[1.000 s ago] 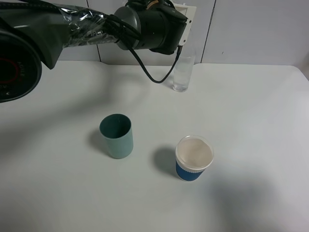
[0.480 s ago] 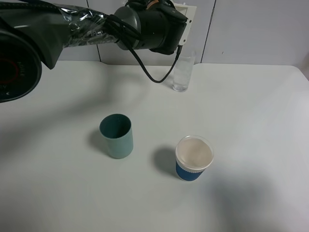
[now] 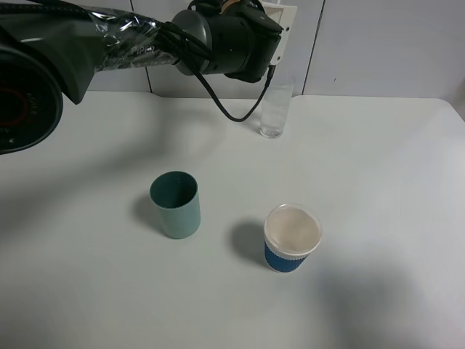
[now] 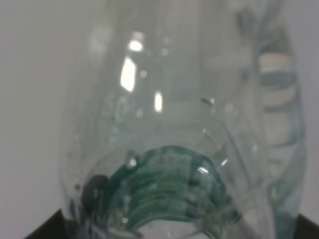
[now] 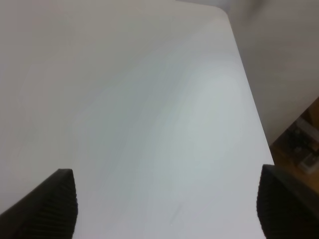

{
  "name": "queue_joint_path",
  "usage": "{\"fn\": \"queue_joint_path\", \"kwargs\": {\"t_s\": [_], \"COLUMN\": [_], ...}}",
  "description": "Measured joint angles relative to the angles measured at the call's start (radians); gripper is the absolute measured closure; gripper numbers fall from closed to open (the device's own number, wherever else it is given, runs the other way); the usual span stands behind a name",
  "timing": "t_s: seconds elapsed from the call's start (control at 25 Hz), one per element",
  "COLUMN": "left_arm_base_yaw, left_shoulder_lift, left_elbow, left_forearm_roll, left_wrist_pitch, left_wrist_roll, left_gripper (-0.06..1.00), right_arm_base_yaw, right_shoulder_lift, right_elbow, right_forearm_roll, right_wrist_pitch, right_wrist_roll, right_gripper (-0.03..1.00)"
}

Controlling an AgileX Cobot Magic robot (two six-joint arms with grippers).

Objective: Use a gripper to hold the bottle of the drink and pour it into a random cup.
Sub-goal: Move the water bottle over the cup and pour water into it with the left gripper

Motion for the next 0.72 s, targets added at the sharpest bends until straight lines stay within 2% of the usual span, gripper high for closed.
{"fn": "queue_joint_path", "kwargs": {"t_s": [0.72], "left_arm_base_yaw": [0.000], "left_shoulder_lift": [0.000], "left_elbow": [0.000], "left_forearm_roll": [0.040], "left_wrist_pitch": [-0.014], "left_wrist_roll": [-0.003], "left_gripper": [0.45], "right_arm_base_yaw": [0.000], "right_shoulder_lift": [0.000], "right_elbow": [0.000], "right_forearm_roll": [0.000], "right_wrist_pitch": [0.000], "right_wrist_roll": [0.000], "right_gripper": [0.23]}}
